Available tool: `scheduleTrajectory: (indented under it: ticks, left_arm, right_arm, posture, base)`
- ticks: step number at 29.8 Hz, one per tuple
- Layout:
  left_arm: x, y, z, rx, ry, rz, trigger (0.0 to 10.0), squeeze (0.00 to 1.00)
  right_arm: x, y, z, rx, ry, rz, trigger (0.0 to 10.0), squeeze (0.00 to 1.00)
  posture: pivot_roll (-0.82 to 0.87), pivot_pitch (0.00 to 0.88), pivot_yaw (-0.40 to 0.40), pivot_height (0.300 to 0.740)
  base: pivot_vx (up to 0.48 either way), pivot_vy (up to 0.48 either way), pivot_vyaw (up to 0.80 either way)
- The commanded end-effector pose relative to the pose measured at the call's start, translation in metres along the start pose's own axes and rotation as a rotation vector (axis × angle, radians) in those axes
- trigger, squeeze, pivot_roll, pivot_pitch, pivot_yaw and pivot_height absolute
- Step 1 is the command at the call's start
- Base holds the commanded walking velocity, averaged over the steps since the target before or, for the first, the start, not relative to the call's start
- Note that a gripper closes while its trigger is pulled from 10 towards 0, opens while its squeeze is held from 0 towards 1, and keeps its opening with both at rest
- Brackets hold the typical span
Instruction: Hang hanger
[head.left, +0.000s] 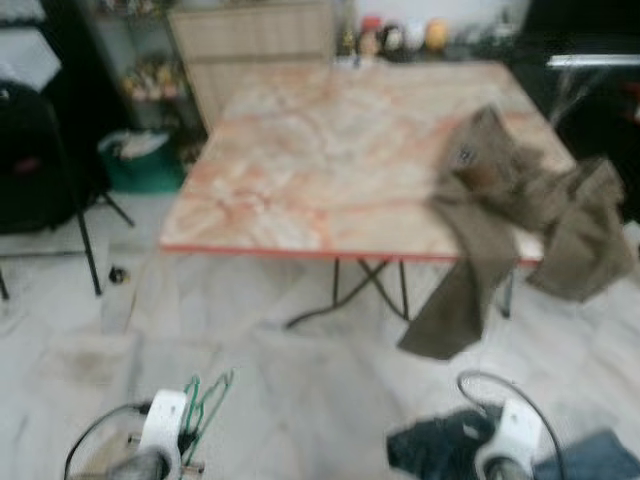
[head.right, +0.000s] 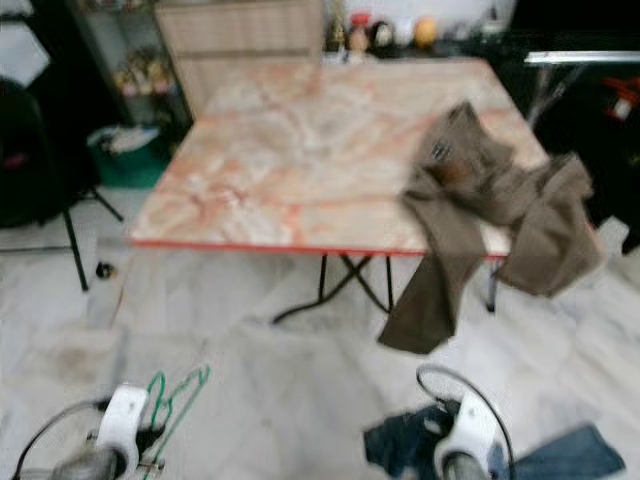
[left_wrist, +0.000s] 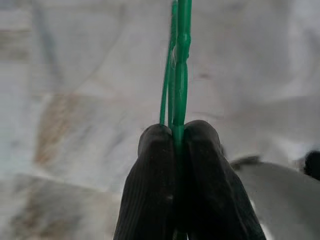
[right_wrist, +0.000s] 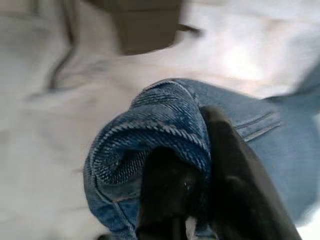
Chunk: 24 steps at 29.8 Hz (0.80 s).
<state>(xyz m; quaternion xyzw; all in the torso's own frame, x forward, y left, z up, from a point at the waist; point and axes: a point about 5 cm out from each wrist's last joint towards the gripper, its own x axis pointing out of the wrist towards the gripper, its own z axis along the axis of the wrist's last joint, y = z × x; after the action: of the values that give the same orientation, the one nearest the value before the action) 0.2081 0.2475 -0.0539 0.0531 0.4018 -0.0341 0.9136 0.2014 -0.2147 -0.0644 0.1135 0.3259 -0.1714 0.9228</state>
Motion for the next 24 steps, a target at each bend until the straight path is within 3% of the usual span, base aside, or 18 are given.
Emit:
scheduleTrajectory:
  ticks: [1, 11, 24]
  left_arm:
    - [0.001, -0.0024, 0.0014, 0.016, -0.001, -0.008, 10.0, 0.0]
    - [0.0006, -0.0017, 0.0009, 0.02, -0.005, 0.002, 10.0, 0.0]
    - [0.0012, -0.0047, 0.0025, 0.018, -0.026, -0.009, 10.0, 0.0]
  right_arm:
    - [0.0017, -0.0029, 0.0081, -0.004, -0.036, -0.004, 10.0, 0.0]
    - [0.0021, -0.0019, 0.0092, -0.014, -0.04, 0.002, 10.0, 0.0]
    - [0.0027, -0.0005, 0.0114, -0.022, -0.05, 0.007, 10.0, 0.0]
  posture:
    - [0.09, 0.009, 0.08, 0.74]
    - [0.09, 0.0, 0.074, 0.74]
    - [0.09, 0.0, 0.069, 0.74]
  base:
    - [0.0, 0.48, 0.0]
    - [0.0, 0.458, 0.0]
    - [0.0, 0.0, 0.0]
